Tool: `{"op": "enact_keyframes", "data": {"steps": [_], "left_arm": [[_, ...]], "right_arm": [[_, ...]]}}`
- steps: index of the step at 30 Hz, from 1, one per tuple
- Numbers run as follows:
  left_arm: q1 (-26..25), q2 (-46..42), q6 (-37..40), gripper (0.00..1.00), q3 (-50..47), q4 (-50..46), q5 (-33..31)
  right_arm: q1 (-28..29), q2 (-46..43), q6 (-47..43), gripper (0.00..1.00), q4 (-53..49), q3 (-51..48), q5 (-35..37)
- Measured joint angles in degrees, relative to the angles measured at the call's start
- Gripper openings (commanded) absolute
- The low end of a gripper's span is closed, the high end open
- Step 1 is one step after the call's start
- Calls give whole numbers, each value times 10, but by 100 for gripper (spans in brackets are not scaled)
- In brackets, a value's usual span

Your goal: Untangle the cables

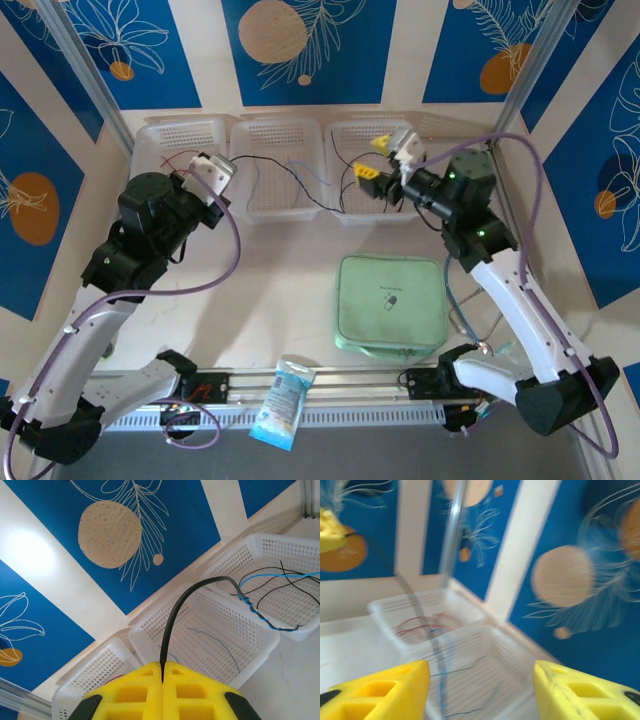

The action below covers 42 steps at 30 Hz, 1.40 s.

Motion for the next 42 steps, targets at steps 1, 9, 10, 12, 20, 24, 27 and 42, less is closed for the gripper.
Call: {"op": "enact_keyframes", "data": {"steps": [1,9,10,12,20,24,27,42], "left_arm": [[0,1,-2,0,2,-2,2],[0,1,-6,0,5,-7,12],[0,1,-8,0,5,-7,13],[0,1,-9,0,5,-9,15],[0,1,-12,0,5,-10,21],[0,1,-17,0,5,-10,22],[0,1,-21,0,5,-11,21],[0,8,-20,0,19,-3,-2]], "right_arm": [[8,9,-1,68,-8,-2,-11],[51,149,-27,73,-146,122,-37],[55,167,-32,73,-165,145,-37],[65,200,-43,73,-204,193,-30],[99,309,-101,70,-327,334,41],[106,358,-123,58,-374,384,74],[111,385,-140,31,-399,411,101],[116,355,-194,0,-421,438,232]]}}
